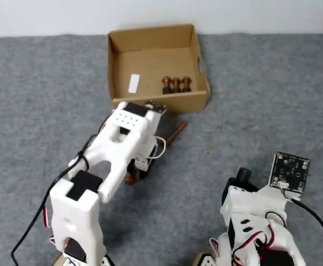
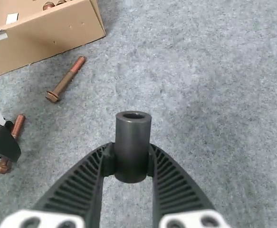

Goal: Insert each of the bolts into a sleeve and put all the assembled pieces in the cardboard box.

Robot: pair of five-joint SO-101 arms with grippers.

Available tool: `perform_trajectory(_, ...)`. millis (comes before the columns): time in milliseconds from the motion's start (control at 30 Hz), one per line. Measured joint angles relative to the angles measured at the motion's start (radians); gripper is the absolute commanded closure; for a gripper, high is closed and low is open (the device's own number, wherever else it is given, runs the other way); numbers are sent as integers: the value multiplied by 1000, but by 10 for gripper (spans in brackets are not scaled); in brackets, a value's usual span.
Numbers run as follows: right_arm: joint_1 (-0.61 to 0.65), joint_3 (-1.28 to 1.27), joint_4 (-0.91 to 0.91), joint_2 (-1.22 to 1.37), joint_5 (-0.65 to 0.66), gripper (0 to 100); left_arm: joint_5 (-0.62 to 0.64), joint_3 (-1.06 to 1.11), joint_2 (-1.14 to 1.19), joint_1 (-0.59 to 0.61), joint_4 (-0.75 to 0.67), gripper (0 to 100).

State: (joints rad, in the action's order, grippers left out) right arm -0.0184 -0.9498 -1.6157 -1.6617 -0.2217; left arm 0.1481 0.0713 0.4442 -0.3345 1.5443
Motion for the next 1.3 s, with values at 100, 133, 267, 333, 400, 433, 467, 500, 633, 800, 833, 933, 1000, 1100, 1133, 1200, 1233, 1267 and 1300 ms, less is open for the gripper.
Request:
perform_trajectory(100,0,0,0,0,0,991,0,-41,6,0,17,889)
perform_trajectory(133,0,0,0,0,0,991,0,-63,8,0,26,889)
perform_trajectory(267,0,0,0,0,0,991,0,-129,9,2,63,886)
perform_trajectory(333,0,0,0,0,0,991,-2,-138,17,3,71,886)
perform_trajectory(400,0,0,0,0,0,991,0,-138,18,5,72,886)
perform_trajectory(433,0,0,0,0,0,991,-2,-138,18,5,72,886)
perform_trajectory(467,0,0,0,0,0,991,-3,-138,18,5,72,886)
perform_trajectory(500,0,0,0,0,0,991,-2,-138,18,5,72,886)
perform_trajectory(633,0,0,0,0,0,991,-2,-138,18,5,72,886)
perform_trajectory(800,0,0,0,0,0,991,-2,-138,18,5,72,886)
perform_trajectory(833,0,0,0,0,0,991,-2,-138,18,5,72,886)
perform_trajectory(933,0,0,0,0,0,991,-5,-138,20,17,72,886)
perform_trajectory(1000,0,0,0,0,0,991,-2,-138,32,32,72,886)
perform_trajectory(1100,0,0,0,0,0,991,0,-138,89,41,72,889)
perform_trajectory(1133,0,0,0,0,0,991,0,-138,112,38,72,889)
perform_trajectory(1200,0,0,0,0,0,991,-3,-141,150,35,72,889)
perform_trajectory(1233,0,0,0,0,0,991,-2,-150,164,32,74,892)
perform_trajectory(1267,0,0,0,0,0,991,-3,-158,175,26,74,904)
perform_trajectory(1300,0,0,0,0,0,991,-3,-161,180,20,69,923)
